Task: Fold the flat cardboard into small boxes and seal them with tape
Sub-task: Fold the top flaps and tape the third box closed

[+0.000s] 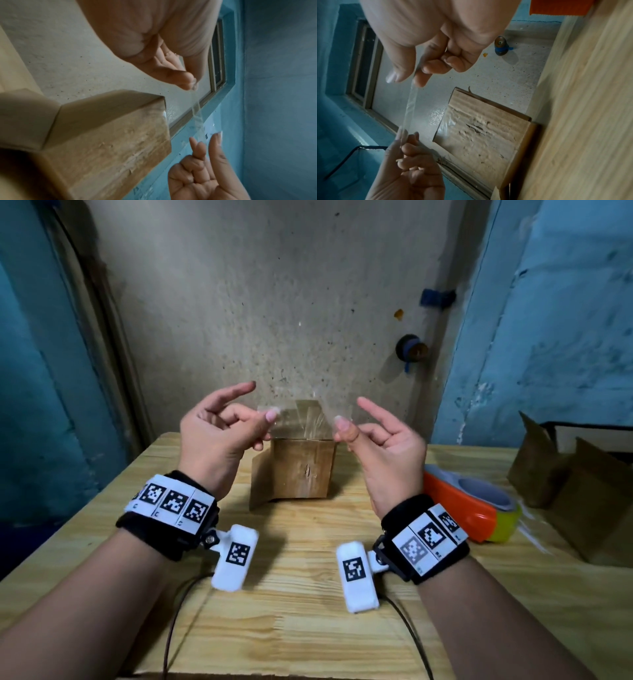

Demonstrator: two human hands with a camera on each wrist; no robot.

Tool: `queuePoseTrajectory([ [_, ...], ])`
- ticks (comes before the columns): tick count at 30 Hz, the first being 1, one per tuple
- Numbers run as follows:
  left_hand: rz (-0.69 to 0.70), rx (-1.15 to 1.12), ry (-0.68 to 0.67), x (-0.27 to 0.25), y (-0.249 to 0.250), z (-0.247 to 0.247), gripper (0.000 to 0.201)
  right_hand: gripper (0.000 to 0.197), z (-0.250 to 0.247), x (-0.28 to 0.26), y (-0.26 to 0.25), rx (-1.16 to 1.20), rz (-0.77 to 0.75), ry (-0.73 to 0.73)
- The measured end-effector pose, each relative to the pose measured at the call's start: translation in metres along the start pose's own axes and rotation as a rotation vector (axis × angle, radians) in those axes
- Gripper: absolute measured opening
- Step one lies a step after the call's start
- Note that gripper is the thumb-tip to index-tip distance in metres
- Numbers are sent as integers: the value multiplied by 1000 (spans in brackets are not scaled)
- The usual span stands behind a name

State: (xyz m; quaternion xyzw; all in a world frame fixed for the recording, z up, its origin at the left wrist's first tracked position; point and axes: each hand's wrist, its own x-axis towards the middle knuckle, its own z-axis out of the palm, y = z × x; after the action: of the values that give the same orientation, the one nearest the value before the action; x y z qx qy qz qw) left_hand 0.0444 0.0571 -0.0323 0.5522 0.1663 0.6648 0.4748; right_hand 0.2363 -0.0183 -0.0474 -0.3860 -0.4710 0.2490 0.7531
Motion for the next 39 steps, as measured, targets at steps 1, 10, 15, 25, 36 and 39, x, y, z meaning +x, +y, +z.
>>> queuePoseTrajectory([
  [1, 3, -2, 1, -2, 0, -2, 63, 61, 0, 0, -1, -20, 9, -13],
  [10, 72, 90, 32, -8, -2, -19, 29, 15, 1, -3, 5, -38, -59, -79],
  [15, -4, 31, 2, -10, -8, -16, 28, 20, 2, -7, 2, 5, -166, -23],
  [25, 25, 108, -45, -10, -8, -21, 10, 18, -2, -1, 8, -58, -211, 20],
  [36, -1, 63, -42, -13, -9, -19, 7, 18, -3, 0, 4, 34, -1, 14],
  [39, -12, 66, -8, -14, -9, -18, 15, 18, -2, 0, 7, -20, -3, 20],
])
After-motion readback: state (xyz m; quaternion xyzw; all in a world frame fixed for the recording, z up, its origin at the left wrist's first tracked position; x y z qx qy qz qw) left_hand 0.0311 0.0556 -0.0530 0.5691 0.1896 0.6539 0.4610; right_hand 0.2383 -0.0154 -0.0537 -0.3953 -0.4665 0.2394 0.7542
